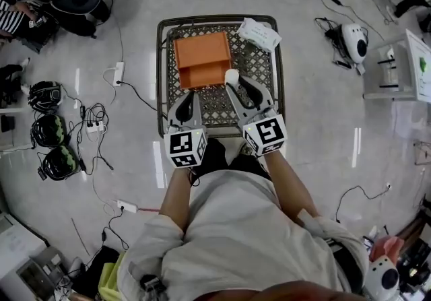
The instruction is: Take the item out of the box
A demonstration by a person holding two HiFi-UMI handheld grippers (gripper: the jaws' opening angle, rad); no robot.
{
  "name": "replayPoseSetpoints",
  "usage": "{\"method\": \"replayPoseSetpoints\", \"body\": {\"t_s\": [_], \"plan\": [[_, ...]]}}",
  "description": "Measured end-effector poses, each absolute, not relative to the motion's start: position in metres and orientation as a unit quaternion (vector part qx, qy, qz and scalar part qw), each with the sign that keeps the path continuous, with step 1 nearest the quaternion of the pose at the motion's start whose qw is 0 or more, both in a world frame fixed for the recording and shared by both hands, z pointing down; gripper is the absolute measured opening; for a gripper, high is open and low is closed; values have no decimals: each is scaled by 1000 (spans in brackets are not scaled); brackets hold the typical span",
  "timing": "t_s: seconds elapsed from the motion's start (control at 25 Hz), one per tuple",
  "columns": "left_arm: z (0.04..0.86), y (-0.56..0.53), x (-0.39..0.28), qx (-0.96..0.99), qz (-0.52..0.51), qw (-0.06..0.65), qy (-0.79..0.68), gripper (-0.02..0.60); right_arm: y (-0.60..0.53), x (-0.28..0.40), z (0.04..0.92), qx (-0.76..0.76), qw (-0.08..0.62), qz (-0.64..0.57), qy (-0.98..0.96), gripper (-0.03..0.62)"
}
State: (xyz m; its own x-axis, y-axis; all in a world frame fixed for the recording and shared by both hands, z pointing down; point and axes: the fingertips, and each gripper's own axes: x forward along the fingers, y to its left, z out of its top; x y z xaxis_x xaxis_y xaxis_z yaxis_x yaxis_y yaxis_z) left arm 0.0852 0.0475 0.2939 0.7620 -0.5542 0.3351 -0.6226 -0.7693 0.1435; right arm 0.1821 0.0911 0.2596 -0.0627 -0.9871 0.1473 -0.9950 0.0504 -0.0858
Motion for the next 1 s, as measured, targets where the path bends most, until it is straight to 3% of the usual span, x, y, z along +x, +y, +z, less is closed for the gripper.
{"method": "replayPoseSetpoints", "body": {"t_s": [0.56,1.0], "plan": [[202,113,103,938,54,75,-333,11,161,193,160,682,-20,-12,-731,121],[185,133,96,937,31,64,-341,11,176,175,143,665,-15,-43,-745,120]]}}
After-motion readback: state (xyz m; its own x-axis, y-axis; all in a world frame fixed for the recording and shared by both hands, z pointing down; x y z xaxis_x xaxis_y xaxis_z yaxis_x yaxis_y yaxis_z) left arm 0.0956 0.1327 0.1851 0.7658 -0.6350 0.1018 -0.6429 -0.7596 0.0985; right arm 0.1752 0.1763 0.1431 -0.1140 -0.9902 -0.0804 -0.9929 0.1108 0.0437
